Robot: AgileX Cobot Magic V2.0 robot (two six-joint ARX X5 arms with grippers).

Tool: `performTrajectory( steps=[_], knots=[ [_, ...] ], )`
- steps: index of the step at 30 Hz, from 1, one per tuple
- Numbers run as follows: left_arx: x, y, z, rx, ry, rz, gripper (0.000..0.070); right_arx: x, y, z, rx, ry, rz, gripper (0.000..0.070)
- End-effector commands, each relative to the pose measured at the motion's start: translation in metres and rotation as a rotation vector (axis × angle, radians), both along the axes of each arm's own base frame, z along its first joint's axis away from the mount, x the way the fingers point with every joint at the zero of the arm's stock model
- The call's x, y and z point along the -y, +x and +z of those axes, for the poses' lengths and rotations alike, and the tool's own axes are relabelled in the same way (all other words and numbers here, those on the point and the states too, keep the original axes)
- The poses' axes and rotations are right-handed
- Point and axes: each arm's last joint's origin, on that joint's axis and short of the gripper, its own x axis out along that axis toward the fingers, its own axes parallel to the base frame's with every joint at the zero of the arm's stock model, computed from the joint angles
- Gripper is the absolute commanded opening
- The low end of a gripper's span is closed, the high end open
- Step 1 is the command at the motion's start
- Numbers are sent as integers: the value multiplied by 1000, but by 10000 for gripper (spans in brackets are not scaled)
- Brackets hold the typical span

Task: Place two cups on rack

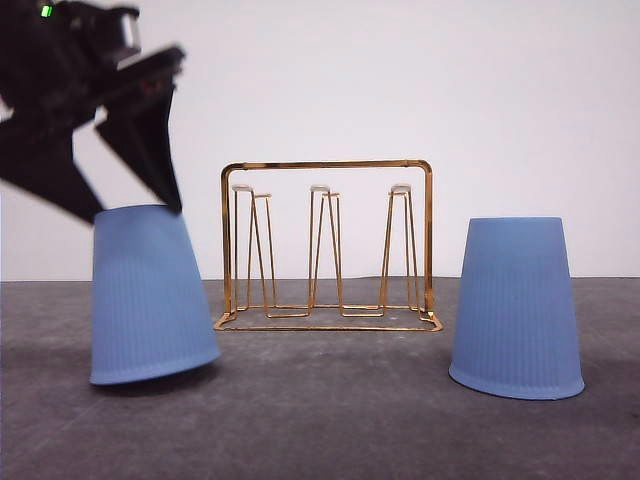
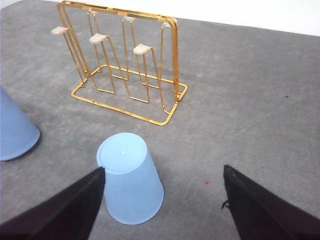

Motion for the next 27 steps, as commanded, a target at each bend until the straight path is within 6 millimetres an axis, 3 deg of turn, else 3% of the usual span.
performTrajectory(
  steps=[1,6,10,19,27],
  knots=[
    [3,3,13,28,17,-3,381,0,0,4,21,2,4,480],
    [2,2,37,42,55,-23,407,0,0,4,21,1,5,480],
    [2,-6,33,-41,74,-81,603,0,0,4,21,1,4,480],
    [21,-15,-15,-73,24,-79,598,0,0,4,21,1,4,480],
    [30,-4,-44,-116,94,-50,597,0,0,4,21,1,4,480]
  ],
)
